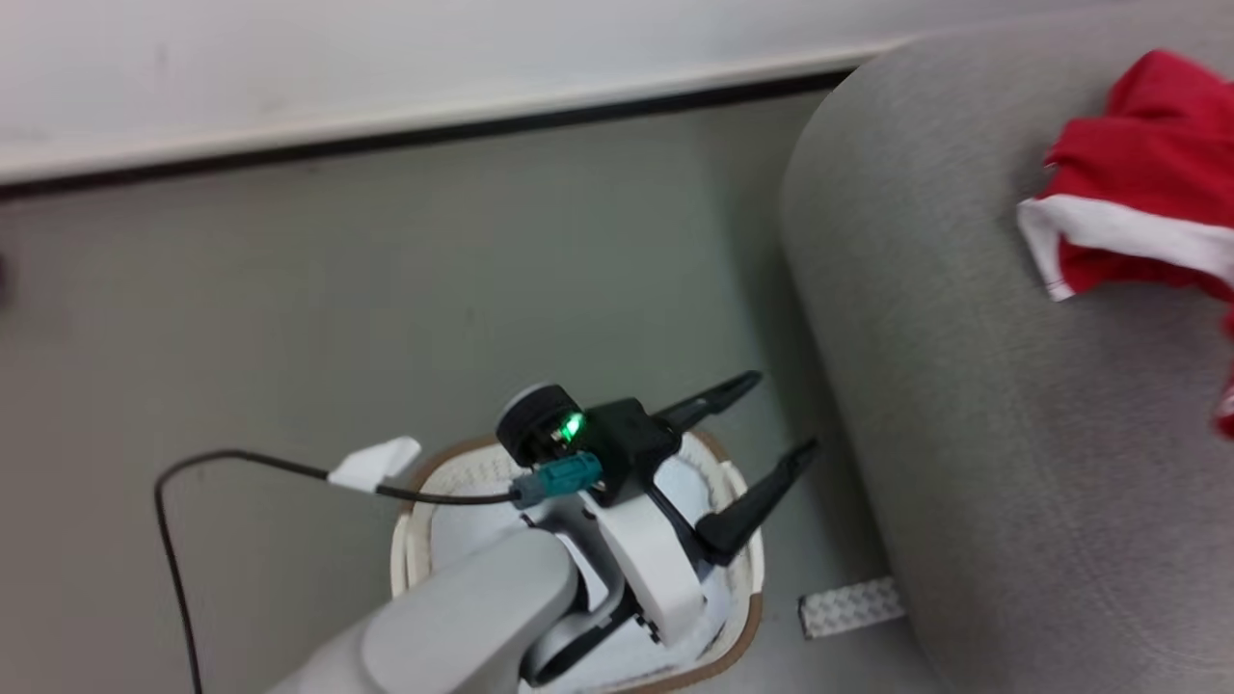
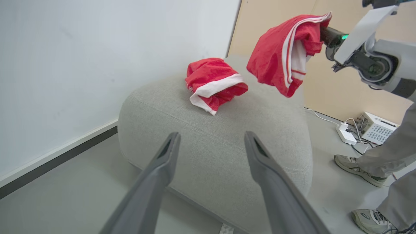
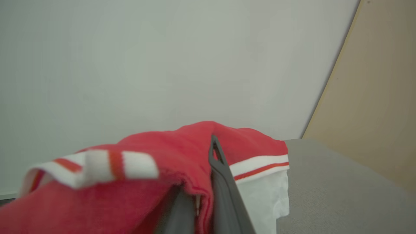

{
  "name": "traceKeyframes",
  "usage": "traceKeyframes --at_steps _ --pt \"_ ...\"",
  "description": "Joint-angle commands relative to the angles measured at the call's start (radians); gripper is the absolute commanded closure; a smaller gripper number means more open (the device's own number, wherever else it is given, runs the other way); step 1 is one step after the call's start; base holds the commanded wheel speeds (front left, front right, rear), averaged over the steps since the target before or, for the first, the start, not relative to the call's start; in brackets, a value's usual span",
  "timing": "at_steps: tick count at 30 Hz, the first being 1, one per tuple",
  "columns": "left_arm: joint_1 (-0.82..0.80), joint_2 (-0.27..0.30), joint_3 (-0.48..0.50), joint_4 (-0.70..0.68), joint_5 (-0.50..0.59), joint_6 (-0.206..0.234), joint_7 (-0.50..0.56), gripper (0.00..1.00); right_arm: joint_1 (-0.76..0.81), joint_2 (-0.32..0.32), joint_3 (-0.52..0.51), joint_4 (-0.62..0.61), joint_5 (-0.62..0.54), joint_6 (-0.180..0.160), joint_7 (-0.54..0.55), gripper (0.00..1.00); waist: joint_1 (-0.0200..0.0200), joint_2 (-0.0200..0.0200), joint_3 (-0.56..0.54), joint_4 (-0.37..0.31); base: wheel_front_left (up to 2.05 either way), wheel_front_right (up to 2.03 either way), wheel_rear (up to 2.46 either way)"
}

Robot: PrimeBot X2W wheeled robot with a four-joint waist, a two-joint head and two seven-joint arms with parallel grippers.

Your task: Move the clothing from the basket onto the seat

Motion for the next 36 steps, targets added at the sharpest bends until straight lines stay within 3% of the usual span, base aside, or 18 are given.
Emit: traceKeyframes --at_steps 1,12,22,23,25,26,36 --pt "-0.012 0.013 0.003 -0.007 0.015 -0.001 0.004 0.00 -0.026 -0.001 -0.008 0.004 -0.003 -0.002 0.006 1.00 -0.0002 0.0000 0.089 0.064 0.00 0.00 0.00" --pt "-0.068 0.074 0.030 -0.069 0.029 0.007 0.017 0.00 -0.207 -0.106 -0.107 0.193 -0.064 -0.002 0.141 1.00 -0.0002 0.0000 0.266 0.155 0.00 0.00 0.00" --pt "-0.071 0.070 0.037 -0.053 0.017 0.004 -0.009 0.00 -0.274 -0.168 -0.056 0.430 -0.156 -0.002 0.419 1.00 -0.0002 0.0000 0.273 0.186 0.00 0.00 0.00" --pt "-0.068 0.069 0.038 -0.049 0.014 0.004 -0.010 0.00 -0.277 -0.167 -0.052 0.438 -0.160 -0.002 0.435 0.91 -0.0002 0.0000 0.266 0.186 0.00 0.00 0.00" --pt "-0.062 0.066 0.038 -0.042 0.010 0.003 -0.017 0.00 -0.280 -0.165 -0.036 0.438 -0.166 -0.002 0.447 0.15 -0.0002 0.0000 0.250 0.184 0.00 0.00 0.00" --pt "-0.058 0.064 0.038 -0.038 0.008 0.003 -0.020 0.00 -0.275 -0.164 -0.021 0.439 -0.169 -0.002 0.459 0.00 -0.0002 0.0000 0.241 0.182 0.00 0.00 0.00" --pt "0.012 0.037 0.041 0.024 -0.024 0.008 -0.043 0.00 -0.196 -0.182 0.136 0.408 -0.076 -0.002 0.568 0.00 -0.0002 0.0000 0.045 0.144 0.00 0.00 0.00"
